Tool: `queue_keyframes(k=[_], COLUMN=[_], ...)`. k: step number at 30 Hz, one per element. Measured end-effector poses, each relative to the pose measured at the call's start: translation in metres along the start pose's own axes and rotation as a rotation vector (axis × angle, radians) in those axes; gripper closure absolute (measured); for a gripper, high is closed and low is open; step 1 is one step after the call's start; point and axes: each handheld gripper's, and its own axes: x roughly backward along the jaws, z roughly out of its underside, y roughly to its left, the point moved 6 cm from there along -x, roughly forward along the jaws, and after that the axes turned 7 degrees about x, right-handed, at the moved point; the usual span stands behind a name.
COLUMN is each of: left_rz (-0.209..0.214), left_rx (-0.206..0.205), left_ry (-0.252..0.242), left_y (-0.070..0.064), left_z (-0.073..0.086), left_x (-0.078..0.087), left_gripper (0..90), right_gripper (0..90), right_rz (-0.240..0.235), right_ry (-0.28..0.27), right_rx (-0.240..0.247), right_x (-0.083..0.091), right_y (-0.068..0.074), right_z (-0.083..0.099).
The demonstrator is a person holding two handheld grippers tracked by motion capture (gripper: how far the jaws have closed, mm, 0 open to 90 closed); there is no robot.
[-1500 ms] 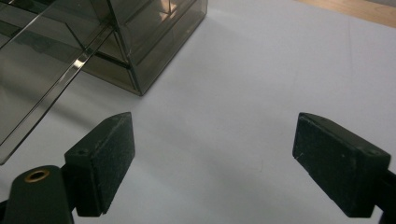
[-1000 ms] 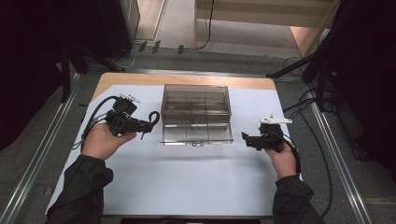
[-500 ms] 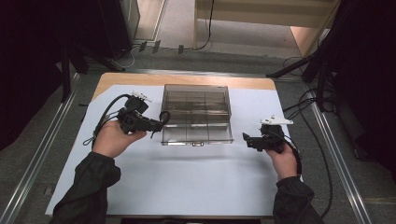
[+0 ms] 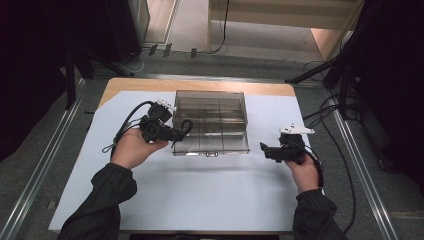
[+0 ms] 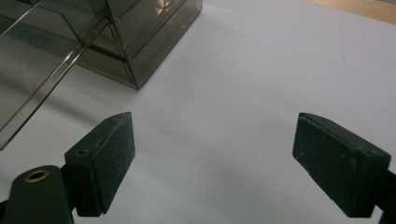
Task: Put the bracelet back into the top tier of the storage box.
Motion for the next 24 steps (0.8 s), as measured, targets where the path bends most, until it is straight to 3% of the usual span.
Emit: queue_keyframes(k=[14,24], left_rz=[0.002,-0.010], left_rx=[-0.009,-0.023], left_ry=[-0.004,0.033], left_y=[-0.002,-0.002], left_z=[0.000,0.006], left_x=[-0.013,-0.021], left_gripper=[77.7,77.6], right_gripper=[14.0,14.0], right_rz=[0.003,0.004], right_ry=[0.003,0.003], right_rx=[-0.002,-0.002], right_x=[0.001,0.001], right_y=[-0.002,-0.003], right_z=[0.002,0.003])
